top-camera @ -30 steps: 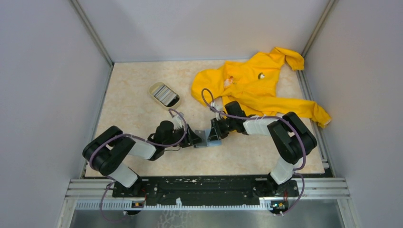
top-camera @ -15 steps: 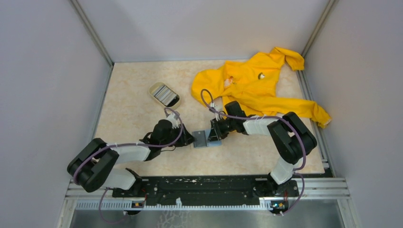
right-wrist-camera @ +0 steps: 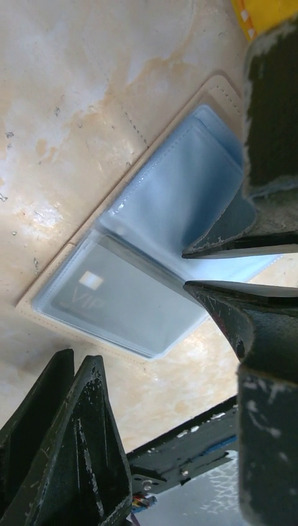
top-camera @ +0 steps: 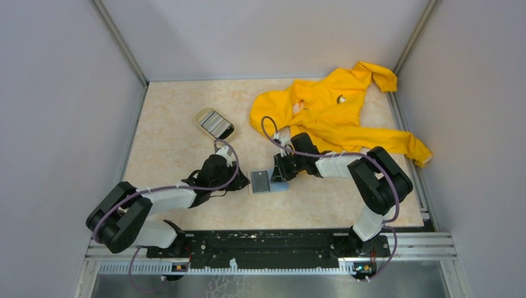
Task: Put the credit cards into the card holder
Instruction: Turn over the card slot in the card holder, then pick up the credit card from the storage box.
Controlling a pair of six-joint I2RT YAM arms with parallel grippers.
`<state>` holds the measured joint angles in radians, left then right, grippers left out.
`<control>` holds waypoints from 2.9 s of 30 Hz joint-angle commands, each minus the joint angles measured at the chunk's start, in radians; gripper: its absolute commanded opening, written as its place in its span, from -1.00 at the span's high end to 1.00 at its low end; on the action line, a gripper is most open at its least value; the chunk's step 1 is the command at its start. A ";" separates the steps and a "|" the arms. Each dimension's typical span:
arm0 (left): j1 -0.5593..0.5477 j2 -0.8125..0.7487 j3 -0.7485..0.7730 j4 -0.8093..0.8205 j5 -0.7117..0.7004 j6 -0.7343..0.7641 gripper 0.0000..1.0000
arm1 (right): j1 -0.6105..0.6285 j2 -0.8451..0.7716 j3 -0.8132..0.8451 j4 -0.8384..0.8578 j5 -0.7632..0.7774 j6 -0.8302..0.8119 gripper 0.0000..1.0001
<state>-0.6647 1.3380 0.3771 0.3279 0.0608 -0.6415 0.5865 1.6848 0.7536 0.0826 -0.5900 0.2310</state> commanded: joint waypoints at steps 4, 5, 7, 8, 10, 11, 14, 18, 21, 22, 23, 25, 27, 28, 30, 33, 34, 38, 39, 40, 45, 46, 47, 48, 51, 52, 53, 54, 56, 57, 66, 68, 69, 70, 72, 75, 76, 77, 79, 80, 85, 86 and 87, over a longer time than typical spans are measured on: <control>0.010 0.043 0.030 -0.032 -0.016 0.013 0.28 | 0.042 0.014 0.016 0.047 0.077 0.017 0.64; 0.010 0.049 0.029 -0.025 -0.003 0.013 0.28 | 0.042 0.014 0.024 0.038 0.075 0.011 0.64; 0.010 0.073 0.027 0.001 0.033 0.010 0.28 | 0.042 0.006 0.037 0.018 0.070 -0.006 0.65; 0.009 0.084 0.026 0.016 0.051 0.007 0.28 | 0.042 0.000 0.046 0.007 0.066 -0.017 0.65; 0.010 0.111 0.029 0.041 0.086 0.000 0.28 | 0.042 -0.017 0.067 -0.024 0.060 -0.044 0.65; 0.010 0.117 0.029 0.052 0.101 -0.002 0.28 | 0.042 -0.029 0.079 -0.038 0.053 -0.060 0.65; 0.010 0.081 0.024 0.045 0.096 0.000 0.28 | 0.034 -0.077 0.120 -0.105 0.026 -0.129 0.65; 0.010 -0.086 0.033 -0.077 -0.002 0.044 0.17 | -0.006 -0.162 0.202 -0.265 -0.087 -0.304 0.64; 0.011 -0.214 0.051 -0.164 -0.091 0.096 -0.10 | -0.056 -0.242 0.235 -0.367 -0.203 -0.454 0.59; 0.014 -0.249 0.052 -0.176 -0.112 0.112 -0.22 | -0.076 -0.275 0.238 -0.382 -0.230 -0.489 0.55; 0.019 -0.275 0.052 -0.177 -0.125 0.125 -0.31 | -0.094 -0.308 0.239 -0.392 -0.251 -0.506 0.52; 0.038 -0.325 0.060 -0.158 -0.120 0.173 -0.53 | -0.127 -0.382 0.244 -0.396 -0.273 -0.514 0.46; 0.064 -0.342 0.081 -0.137 -0.120 0.208 -0.80 | -0.140 -0.425 0.264 -0.413 -0.287 -0.529 0.36; 0.089 -0.339 0.100 -0.135 -0.119 0.219 -0.94 | -0.140 -0.436 0.283 -0.437 -0.301 -0.552 0.25; 0.158 -0.305 0.149 -0.135 -0.084 0.245 -0.96 | -0.140 -0.443 0.339 -0.483 -0.342 -0.599 -0.06; 0.277 -0.213 0.251 -0.169 0.022 0.257 -0.96 | -0.140 -0.424 0.381 -0.481 -0.411 -0.595 -0.14; 0.302 -0.171 0.294 -0.195 0.031 0.265 -0.97 | -0.140 -0.413 0.381 -0.458 -0.434 -0.573 -0.14; 0.341 0.002 0.520 -0.388 0.000 0.356 -0.97 | -0.140 -0.389 0.354 -0.446 -0.473 -0.596 -0.15; 0.341 0.040 0.574 -0.445 -0.021 0.393 -0.96 | -0.141 -0.392 0.341 -0.449 -0.456 -0.600 -0.15; 0.341 0.078 0.627 -0.497 -0.047 0.433 -0.94 | -0.143 -0.396 0.317 -0.430 -0.458 -0.596 -0.15; 0.341 0.263 0.918 -0.832 -0.146 0.728 -0.70 | -0.144 -0.448 0.213 -0.306 -0.475 -0.546 -0.14; 0.342 0.296 0.963 -0.881 -0.179 0.790 -0.70 | -0.144 -0.446 0.218 -0.312 -0.473 -0.548 -0.14; 0.342 0.325 1.001 -0.918 -0.227 0.840 -0.70 | -0.145 -0.442 0.229 -0.329 -0.471 -0.557 -0.14; 0.341 0.355 1.042 -0.953 -0.272 0.879 -0.69 | -0.145 -0.438 0.239 -0.348 -0.465 -0.570 -0.14; 0.341 0.410 1.132 -1.006 -0.337 0.935 -0.69 | -0.145 -0.432 0.242 -0.368 -0.447 -0.585 -0.14; 0.340 0.415 1.139 -0.995 -0.326 0.937 -0.69 | -0.145 -0.434 0.237 -0.363 -0.444 -0.584 -0.14; 0.339 0.414 1.135 -0.977 -0.316 0.934 -0.69 | -0.145 -0.435 0.232 -0.359 -0.442 -0.582 -0.13; 0.336 0.411 1.122 -0.947 -0.301 0.949 -0.70 | -0.145 -0.436 0.229 -0.355 -0.439 -0.580 -0.13; 0.327 0.409 1.085 -0.888 -0.297 0.979 -0.71 | -0.145 -0.440 0.226 -0.355 -0.424 -0.587 -0.13; 0.318 0.408 1.070 -0.867 -0.302 0.996 -0.72 | -0.144 -0.442 0.227 -0.360 -0.413 -0.593 -0.13; 0.212 0.436 0.859 -0.540 -0.424 1.278 -0.73 | -0.146 -0.402 0.235 -0.385 -0.392 -0.621 -0.13; 0.213 0.463 0.877 -0.540 -0.441 1.277 -0.68 | -0.147 -0.399 0.233 -0.386 -0.381 -0.626 -0.13; 0.212 0.473 0.888 -0.549 -0.446 1.271 -0.64 | -0.148 -0.395 0.234 -0.388 -0.381 -0.627 -0.13; 0.212 0.481 0.902 -0.559 -0.450 1.264 -0.59 | -0.148 -0.393 0.233 -0.389 -0.382 -0.629 -0.13; 0.212 0.481 0.908 -0.566 -0.448 1.247 -0.52 | -0.148 -0.387 0.234 -0.394 -0.389 -0.632 -0.12; 0.213 0.483 0.889 -0.543 -0.440 1.253 -0.47 | -0.148 -0.379 0.235 -0.396 -0.401 -0.630 -0.12; 0.212 0.487 0.890 -0.542 -0.442 1.250 -0.43 | -0.148 -0.377 0.234 -0.394 -0.406 -0.627 -0.12; 0.211 0.490 0.896 -0.550 -0.443 1.246 -0.40 | -0.148 -0.374 0.233 -0.394 -0.410 -0.626 -0.12; 0.212 0.479 0.924 -0.581 -0.431 1.219 -0.38 | -0.148 -0.370 0.233 -0.396 -0.413 -0.625 -0.11; 0.212 0.467 0.930 -0.582 -0.419 1.213 -0.34 | -0.148 -0.370 0.234 -0.396 -0.413 -0.624 -0.11; 0.212 0.457 0.883 -0.496 -0.405 1.255 -0.19 | -0.148 -0.358 0.231 -0.399 -0.407 -0.629 -0.11; 0.212 0.475 0.886 -0.501 -0.410 1.262 -0.17 | -0.148 -0.353 0.233 -0.401 -0.408 -0.631 -0.11; 0.213 0.492 0.893 -0.512 -0.414 1.264 -0.16 | -0.147 -0.349 0.236 -0.404 -0.409 -0.631 -0.11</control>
<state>-0.4538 1.8084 1.2652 -0.2127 -0.3607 0.5987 0.4419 1.3151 0.9630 -0.3309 -0.9707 -0.3782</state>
